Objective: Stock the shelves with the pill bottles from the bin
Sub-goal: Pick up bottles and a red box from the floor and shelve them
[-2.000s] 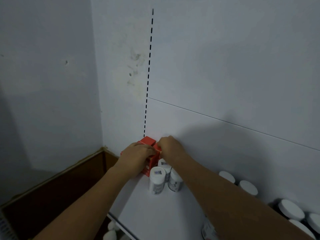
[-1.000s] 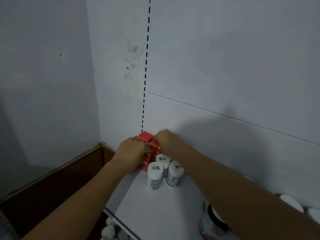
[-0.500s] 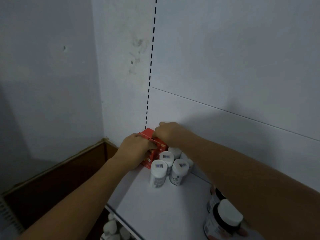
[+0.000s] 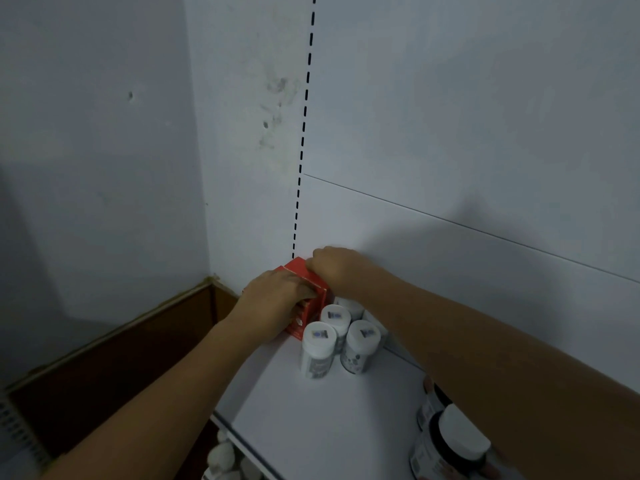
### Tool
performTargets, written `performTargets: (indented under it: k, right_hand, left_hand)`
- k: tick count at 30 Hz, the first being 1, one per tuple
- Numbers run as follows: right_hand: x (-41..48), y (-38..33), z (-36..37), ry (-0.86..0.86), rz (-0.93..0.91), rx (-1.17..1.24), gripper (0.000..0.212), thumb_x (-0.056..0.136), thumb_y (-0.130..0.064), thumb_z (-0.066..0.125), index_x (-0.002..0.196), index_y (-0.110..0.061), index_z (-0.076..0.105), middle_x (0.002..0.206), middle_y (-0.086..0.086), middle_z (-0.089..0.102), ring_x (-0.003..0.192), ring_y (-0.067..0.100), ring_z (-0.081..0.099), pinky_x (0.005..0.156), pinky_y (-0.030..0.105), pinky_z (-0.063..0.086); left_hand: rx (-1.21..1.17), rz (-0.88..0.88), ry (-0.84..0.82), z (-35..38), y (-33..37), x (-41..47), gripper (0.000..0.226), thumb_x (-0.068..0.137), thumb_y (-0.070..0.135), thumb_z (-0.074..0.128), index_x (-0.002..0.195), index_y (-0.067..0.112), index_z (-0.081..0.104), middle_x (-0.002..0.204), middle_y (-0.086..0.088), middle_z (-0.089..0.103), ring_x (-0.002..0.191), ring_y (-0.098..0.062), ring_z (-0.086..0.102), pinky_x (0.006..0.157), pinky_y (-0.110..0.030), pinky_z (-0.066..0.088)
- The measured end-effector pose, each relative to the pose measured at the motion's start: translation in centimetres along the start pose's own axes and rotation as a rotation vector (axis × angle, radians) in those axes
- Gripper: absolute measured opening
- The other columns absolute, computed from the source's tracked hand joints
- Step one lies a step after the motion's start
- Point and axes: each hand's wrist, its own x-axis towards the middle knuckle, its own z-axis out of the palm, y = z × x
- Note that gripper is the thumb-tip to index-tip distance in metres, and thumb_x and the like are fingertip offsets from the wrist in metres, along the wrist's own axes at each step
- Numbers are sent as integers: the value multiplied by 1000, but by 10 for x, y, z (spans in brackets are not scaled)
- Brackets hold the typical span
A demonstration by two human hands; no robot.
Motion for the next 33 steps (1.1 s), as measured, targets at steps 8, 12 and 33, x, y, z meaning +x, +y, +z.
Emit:
performTargets:
  k: [8, 12, 33]
  right_hand:
    - [-12, -1, 2, -24, 142, 186, 20, 104, -19, 52, 118, -8, 62, 119, 12, 61, 112, 27, 61, 82, 28, 36]
    - [-23, -3, -1, 27, 184, 288, 17, 95, -8, 61, 112, -11, 62, 113, 10, 60, 105, 27, 62, 78, 29, 38]
    - [-36, -28, 7, 100, 233, 447, 30, 83, -6, 72, 112, -15, 68, 114, 7, 66, 105, 27, 62, 92, 39, 52]
  left_hand:
    - [-256, -228, 13, -9, -14, -9, 73, 80, 33, 83, 146, 31, 54, 146, 6, 53, 129, -18, 52, 101, -43, 52]
    - [-388, -440, -116, -15, -26, -8, 88, 86, 47, 81, 159, 26, 37, 158, -4, 44, 139, -24, 49, 113, -44, 45]
    - [-735, -705, -125, 2, -45, 6, 40, 108, 41, 52, 133, 13, 67, 108, -3, 71, 91, -16, 70, 78, -32, 52]
